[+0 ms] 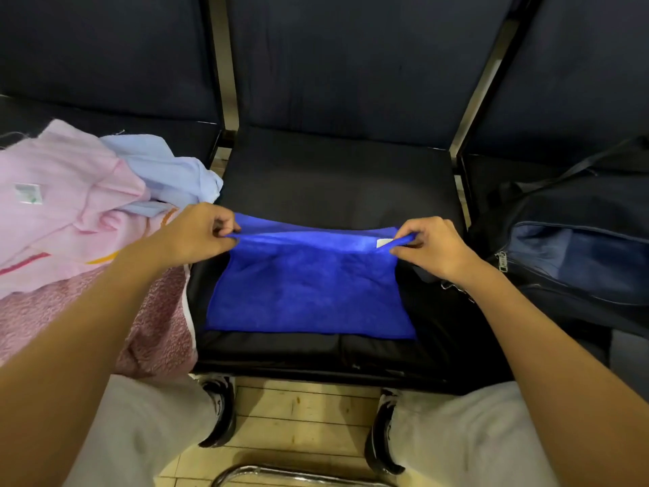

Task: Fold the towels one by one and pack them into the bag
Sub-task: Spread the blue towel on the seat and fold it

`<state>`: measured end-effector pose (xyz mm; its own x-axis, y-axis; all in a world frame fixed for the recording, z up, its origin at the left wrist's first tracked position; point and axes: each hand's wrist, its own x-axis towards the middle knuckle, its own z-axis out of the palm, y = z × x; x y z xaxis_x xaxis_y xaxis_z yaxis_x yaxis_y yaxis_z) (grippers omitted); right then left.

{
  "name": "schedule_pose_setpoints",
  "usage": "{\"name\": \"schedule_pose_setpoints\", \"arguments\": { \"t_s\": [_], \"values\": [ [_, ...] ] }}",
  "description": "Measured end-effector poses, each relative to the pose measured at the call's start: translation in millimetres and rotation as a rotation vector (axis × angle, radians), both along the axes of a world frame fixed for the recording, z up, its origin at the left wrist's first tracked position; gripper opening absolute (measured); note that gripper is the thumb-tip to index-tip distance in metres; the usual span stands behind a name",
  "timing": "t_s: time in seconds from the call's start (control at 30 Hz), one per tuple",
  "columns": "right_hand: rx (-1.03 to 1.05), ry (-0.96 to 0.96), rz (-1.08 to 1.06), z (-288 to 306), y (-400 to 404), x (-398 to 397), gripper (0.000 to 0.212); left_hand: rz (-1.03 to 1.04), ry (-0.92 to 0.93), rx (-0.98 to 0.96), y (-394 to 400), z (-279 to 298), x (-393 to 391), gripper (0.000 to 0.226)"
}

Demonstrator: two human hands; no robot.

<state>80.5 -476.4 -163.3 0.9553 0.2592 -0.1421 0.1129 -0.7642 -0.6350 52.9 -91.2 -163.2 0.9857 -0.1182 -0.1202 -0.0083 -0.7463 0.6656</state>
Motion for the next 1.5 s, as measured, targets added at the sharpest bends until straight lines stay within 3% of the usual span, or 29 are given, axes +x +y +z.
{"name": "schedule_pose_setpoints", "arguments": {
  "t_s": [0.13,0.4,0.63,0.9,0.97,1.17,1.4,1.5],
  "values": [
    [-0.075,0.051,0.066,0,0,-15,0.018,-0.048,-0.048,0.036,3,-4,-20,0.051],
    [-0.194,0.149,0.157,-27,-1,-51,0.011,-0.178,0.009,0.217,-6,-5,-45,0.042],
    [-0.252,0.252,0.207,-27,-7,-63,0.011,-0.140,0.006,0.377,-11,-13,-63,0.030],
    [-0.213,0.222,0.126,-18,-8,-66,0.013,0.166,-0.134,0.142,-16,-6,-66,0.025],
    [-0.207,0.233,0.128,-15,-9,-68,0.013,0.088,-0.073,0.124,-15,-6,-70,0.031],
    [-0.355,0.308,0.205,-17,-8,-81,0.022,-0.201,0.147,0.371,-11,-20,-82,0.047],
    [-0.555,0.192,0.266,-12,2,-90,0.013,-0.254,0.179,0.536,-14,-23,-85,0.024],
    [-0.500,0.100,0.218,-8,5,-88,0.022,-0.263,0.165,0.556,-15,-20,-84,0.028]
  ]
}}
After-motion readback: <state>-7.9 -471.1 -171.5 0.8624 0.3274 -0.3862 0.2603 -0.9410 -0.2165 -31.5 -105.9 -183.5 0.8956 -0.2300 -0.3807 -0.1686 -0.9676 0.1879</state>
